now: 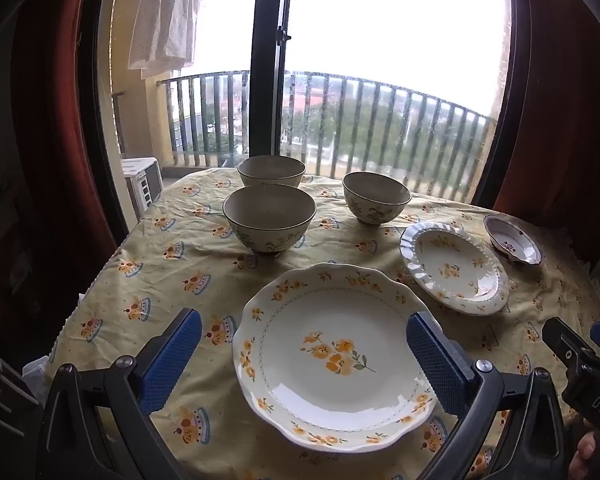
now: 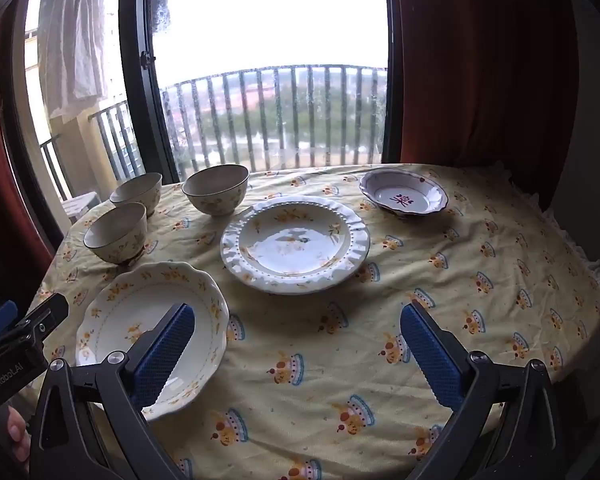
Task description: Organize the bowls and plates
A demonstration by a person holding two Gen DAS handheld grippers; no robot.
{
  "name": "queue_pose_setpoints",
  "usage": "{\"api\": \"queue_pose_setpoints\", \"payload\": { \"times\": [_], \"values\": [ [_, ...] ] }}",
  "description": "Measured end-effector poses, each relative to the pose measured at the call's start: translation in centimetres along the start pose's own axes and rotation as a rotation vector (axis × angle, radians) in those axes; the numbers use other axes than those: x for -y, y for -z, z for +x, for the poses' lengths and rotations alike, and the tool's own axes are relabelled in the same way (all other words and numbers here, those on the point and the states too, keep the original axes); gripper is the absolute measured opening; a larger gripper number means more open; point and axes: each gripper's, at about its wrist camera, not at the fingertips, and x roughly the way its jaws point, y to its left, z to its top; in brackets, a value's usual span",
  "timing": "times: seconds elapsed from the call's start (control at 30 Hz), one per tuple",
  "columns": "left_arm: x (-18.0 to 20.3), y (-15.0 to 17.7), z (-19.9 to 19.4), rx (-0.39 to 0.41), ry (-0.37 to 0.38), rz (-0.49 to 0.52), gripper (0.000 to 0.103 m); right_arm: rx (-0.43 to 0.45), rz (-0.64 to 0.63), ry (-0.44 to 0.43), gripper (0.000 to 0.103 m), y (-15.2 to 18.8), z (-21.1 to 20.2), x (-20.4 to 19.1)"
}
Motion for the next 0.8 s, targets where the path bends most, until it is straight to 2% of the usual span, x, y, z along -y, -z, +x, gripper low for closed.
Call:
{"api": "queue_pose_setpoints", "payload": {
  "times": [0.13, 0.17, 0.27, 0.43, 0.8],
  "values": [
    [0.7, 1.1, -0.8, 0.002, 0.029, -0.005, 0.103, -0.020, -0.001, -0.018, 0.103, 0.0, 0.2, 0.2],
    [1.1, 1.0, -0.8, -0.009, 0.033, 0.004, 0.103, 0.006, 0.009, -0.020, 0.103, 0.3, -0.2, 0.4],
    [1.2, 0.6, -0.8, -0.025, 0.075, 0.019, 0.103, 0.009, 0.007, -0.005, 0.103, 0.1, -0.7, 0.9],
    [2.0, 0.3, -0.9, -0.021, 0.074, 0.029, 0.103, 0.011, -0.033, 0.003, 0.103, 0.2, -0.7, 0.7],
    [2.3, 0.2, -0.4, -0.044, 0.055, 0.003, 0.103, 0.000, -0.033, -0.005, 0.103, 0.0, -0.7, 1.3]
  ]
}}
